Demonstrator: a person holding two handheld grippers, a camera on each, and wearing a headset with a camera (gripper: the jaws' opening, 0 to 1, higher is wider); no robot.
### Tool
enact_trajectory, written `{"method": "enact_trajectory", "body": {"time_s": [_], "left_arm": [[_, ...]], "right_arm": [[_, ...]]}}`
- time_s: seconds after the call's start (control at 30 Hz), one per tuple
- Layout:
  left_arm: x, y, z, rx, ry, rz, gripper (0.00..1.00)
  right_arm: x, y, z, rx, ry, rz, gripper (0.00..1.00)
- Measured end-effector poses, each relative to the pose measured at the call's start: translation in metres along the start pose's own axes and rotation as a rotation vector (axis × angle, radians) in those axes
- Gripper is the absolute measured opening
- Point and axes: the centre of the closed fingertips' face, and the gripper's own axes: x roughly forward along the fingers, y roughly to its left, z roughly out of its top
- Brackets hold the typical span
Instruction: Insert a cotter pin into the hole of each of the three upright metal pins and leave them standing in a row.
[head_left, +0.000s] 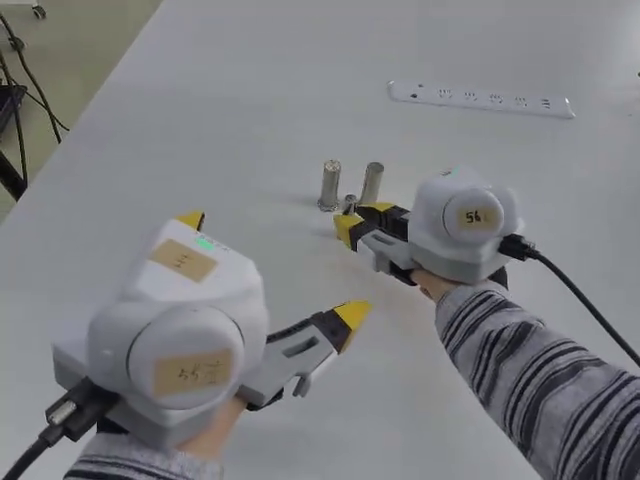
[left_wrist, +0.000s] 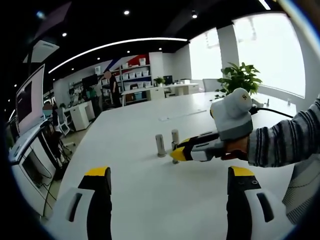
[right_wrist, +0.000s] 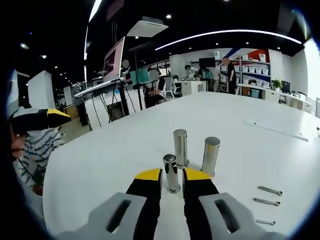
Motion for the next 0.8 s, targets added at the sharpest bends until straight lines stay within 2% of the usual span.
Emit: {"method": "enact_trajectory", "body": {"time_s": [0.17, 0.37, 0.5, 0.63, 0.7, 0.8], "left_arm": [[0.002, -0.002, -0.002, -0.027, 0.008, -0.015, 0.95], [0.004, -0.003, -0.003, -0.016, 0.012, -0.017, 0.95], [0.005, -0.005, -0.003, -0.008, 0.018, -0.021, 0.95], [0.005, -0.006, -0.004, -0.005, 0.022, -0.023, 0.95], [0.005, -0.006, -0.004, -0.006, 0.021, -0.025, 0.95], [0.005, -0.007, -0.005, -0.009, 0.025, -0.029, 0.95]], "right_arm": [[0.004, 0.001, -0.002, 0.009, 0.016, 0.003, 0.07], [0.003, 0.002, -0.002, 0.008, 0.023, 0.009, 0.06], [0.002, 0.004, -0.001, -0.037, 0.032, 0.005, 0.05], [-0.002, 0.004, 0.0, -0.041, 0.048, -0.008, 0.04], [-0.005, 0.004, 0.003, -0.071, 0.043, -0.015, 0.04], [-0.011, 0.007, 0.005, -0.073, 0.034, -0.013, 0.04]]}}
